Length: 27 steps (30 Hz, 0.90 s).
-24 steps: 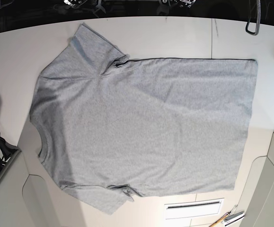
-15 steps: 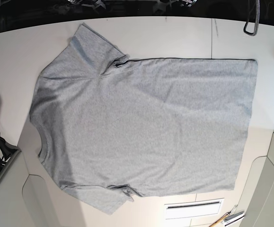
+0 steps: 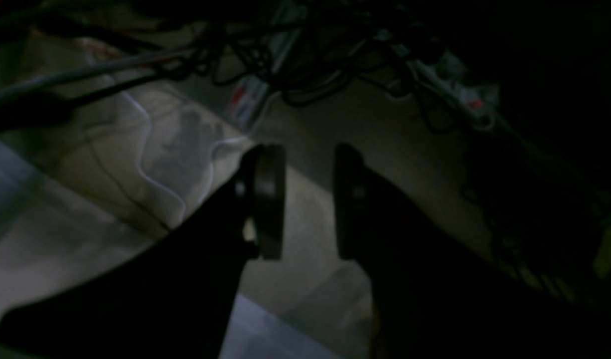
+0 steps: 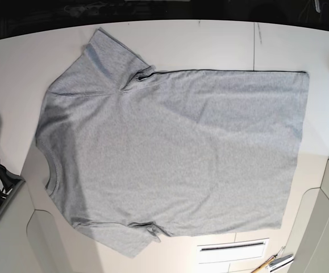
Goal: Fold the T-shirt properly
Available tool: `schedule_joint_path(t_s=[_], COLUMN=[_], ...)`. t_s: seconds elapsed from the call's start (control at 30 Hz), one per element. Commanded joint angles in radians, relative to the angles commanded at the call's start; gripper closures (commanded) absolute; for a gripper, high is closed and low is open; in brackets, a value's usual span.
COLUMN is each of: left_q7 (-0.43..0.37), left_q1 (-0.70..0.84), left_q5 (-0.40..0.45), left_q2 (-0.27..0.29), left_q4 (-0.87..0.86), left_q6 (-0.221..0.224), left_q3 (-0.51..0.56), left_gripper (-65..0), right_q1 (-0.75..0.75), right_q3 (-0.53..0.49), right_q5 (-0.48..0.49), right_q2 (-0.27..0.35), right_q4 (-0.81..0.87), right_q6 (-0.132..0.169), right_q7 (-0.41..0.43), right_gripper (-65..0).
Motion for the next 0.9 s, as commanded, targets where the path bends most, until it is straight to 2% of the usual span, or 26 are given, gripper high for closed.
schedule_joint_path(t_s=[0.13,0.2,0.27,0.37,0.4,0.5,0.57,0.7,0.73,0.83,0.9], left_q7=[0.014,0.029,0.058,0.085,0.091,0.113,0.141,0.183,0.194,0.200,0.199], left_q1=[0.153,0.221,0.285,0.376,0.404,0.480,0.518,0.559,0.561,0.560,0.559], left_q5=[-0.005,-0.047,-0.113,-0.163,-0.174,-0.233,-0.277,-0.346,-0.360,-0.398,-0.431], left_q2=[0.000,0.000,0.000,0.000,0.000,0.000,0.000,0.000,0.001,0.000,0.000], left_q4=[0.236,0.350,0.457,0.611,0.658,0.794,0.882,1.035,1.067,1.153,1.205], left_q6=[0.000,0.000,0.000,-0.023,-0.027,-0.027,-0.041,-0.090,-0.090,-0.090,-0.090], left_q3=[-0.130,-0.182,-0.227,-0.286,-0.306,-0.369,-0.420,-0.536,-0.567,-0.669,-0.732], left_gripper=[-9.1,-9.1,-9.1,-9.7,-11.7,-20.1,-23.1,-23.1,-23.1,-23.3,-29.6], right_q1=[-0.136,-0.204,-0.269,-0.364,-0.393,-0.460,-0.482,-0.485,-0.482,-0.445,-0.402], right_q3=[0.042,0.087,0.145,0.248,0.284,0.386,0.453,0.586,0.621,0.725,0.780], right_q5=[0.040,0.066,0.097,0.173,0.192,0.288,0.372,0.504,0.523,0.591,0.625], right_q2=[0.089,0.120,0.145,0.174,0.175,0.175,0.175,0.173,0.163,0.109,0.071], right_q4=[0.216,0.340,0.467,0.655,0.711,0.863,0.956,1.089,1.106,1.111,1.109], right_q6=[0.000,0.006,0.053,0.103,0.116,0.185,0.211,0.217,0.217,0.209,0.193], right_q7=[-0.014,-0.045,-0.089,-0.123,-0.135,-0.169,-0.199,-0.217,-0.218,-0.236,-0.265], right_gripper=[-16.1,-16.1,-16.1,-16.1,-16.1,-16.1,-16.1,-16.5,-16.7,-25.2,-27.9])
